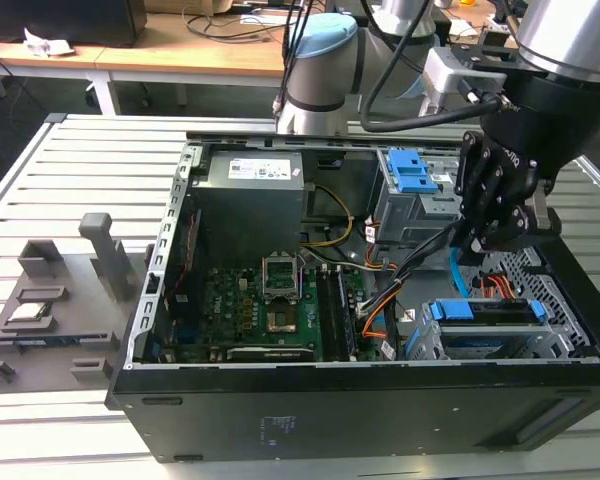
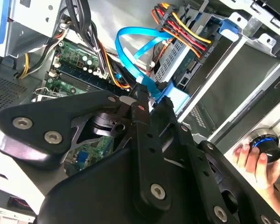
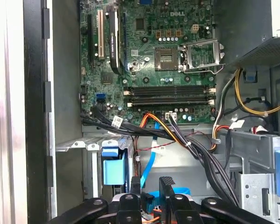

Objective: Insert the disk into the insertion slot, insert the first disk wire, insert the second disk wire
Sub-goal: 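Insert the second disk wire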

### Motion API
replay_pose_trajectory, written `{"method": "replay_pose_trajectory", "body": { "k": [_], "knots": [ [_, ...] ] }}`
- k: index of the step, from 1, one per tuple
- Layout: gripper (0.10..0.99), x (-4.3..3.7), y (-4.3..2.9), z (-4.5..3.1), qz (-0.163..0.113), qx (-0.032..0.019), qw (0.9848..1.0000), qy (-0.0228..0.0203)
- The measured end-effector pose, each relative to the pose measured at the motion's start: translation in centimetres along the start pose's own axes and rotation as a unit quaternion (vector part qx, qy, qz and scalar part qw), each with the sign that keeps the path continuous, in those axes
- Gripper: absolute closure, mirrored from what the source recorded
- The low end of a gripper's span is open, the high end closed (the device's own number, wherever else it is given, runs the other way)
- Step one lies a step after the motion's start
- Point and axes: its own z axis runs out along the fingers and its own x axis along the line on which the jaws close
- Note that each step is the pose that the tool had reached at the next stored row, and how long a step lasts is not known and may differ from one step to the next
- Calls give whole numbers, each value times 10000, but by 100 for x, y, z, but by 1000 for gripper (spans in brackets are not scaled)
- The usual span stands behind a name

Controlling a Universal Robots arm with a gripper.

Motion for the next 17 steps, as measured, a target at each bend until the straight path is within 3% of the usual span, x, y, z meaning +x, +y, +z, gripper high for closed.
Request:
{"method": "replay_pose_trajectory", "body": {
  "k": [5, 6, 7, 8, 12, 15, 17],
  "knots": [
    [796, 0, 1, 2, 1, 0, 10000, 1],
    [867, 0, 1, 2, 1, 0, 10000, 1],
    [867, 0, 0, 2, 1, 0, 10000, 1],
    [925, 0, 1, 2, 1, 0, 10000, 1],
    [929, 2, 0, 3, 1, 0, 10000, 1],
    [929, 194, -11, 27, 1, 0, 10000, 0],
    [929, 236, -53, 102, 1, -2, 10000, 2]
  ]
}}
